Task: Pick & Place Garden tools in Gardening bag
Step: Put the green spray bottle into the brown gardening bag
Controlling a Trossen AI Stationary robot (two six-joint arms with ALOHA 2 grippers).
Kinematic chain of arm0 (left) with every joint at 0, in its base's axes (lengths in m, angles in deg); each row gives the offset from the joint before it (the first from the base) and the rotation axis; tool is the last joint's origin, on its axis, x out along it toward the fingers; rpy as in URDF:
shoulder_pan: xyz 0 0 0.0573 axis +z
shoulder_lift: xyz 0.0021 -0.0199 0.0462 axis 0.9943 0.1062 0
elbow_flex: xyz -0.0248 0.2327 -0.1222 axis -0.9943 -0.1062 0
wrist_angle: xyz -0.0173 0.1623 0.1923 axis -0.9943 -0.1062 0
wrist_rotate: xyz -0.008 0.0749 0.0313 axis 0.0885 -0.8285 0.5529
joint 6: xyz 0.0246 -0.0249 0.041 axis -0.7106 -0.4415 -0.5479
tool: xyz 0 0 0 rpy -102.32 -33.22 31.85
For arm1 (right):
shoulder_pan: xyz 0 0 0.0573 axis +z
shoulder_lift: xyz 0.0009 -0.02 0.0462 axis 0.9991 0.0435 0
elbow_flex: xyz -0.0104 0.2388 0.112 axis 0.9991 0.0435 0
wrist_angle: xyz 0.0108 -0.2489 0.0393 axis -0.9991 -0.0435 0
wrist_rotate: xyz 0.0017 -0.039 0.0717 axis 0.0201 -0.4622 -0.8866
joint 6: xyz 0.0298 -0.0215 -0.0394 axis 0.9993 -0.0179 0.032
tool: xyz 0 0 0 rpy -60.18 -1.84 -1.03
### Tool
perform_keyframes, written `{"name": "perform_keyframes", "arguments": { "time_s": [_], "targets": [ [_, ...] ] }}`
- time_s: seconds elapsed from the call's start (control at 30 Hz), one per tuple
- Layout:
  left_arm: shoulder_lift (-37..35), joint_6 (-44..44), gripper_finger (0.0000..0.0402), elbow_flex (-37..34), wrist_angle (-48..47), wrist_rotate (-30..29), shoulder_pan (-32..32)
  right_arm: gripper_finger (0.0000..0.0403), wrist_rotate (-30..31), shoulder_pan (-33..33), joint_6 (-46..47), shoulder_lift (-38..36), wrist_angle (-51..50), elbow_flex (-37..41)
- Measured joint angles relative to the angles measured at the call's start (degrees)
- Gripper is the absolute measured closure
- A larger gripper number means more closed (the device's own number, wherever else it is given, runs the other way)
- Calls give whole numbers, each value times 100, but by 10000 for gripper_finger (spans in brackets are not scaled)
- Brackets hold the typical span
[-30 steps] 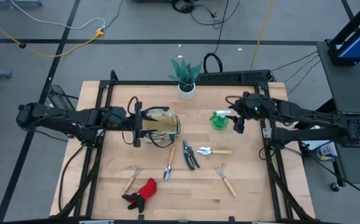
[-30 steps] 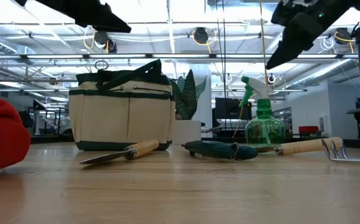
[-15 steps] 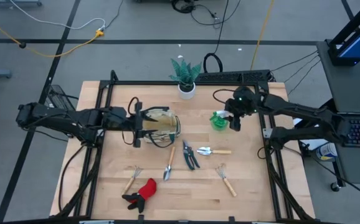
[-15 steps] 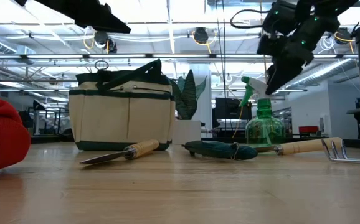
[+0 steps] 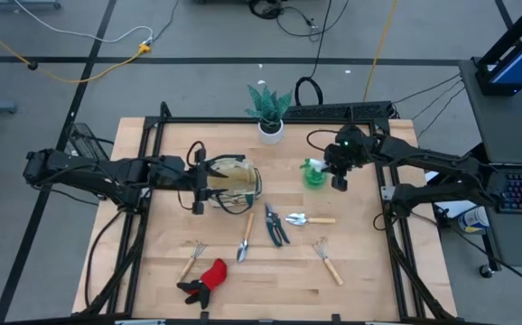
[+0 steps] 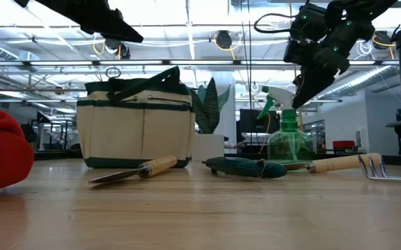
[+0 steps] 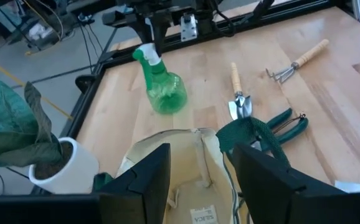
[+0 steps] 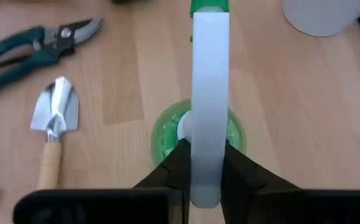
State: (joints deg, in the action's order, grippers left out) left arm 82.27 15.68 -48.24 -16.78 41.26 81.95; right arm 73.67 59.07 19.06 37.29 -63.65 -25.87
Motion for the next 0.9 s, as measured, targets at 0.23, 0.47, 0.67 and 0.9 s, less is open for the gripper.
{"name": "perform_keyframes", "arguments": {
  "time_s": [0.23, 0.47, 0.67, 0.9],
  "targets": [
    [0, 439, 225, 0, -202, 1, 0, 361, -289, 318, 872, 1, 1190, 5],
    [0, 917, 225, 0, -246, 1, -2, 361, -287, 999, 1850, -72, 2804, 5],
    [0, 1227, 225, 0, -245, -47, -2, 361, -245, 1387, 2062, -407, 4067, 5],
    [2, 775, 225, 0, -179, -99, -4, 361, -246, 1741, 2239, 27, 5236, -122]
  ]
}}
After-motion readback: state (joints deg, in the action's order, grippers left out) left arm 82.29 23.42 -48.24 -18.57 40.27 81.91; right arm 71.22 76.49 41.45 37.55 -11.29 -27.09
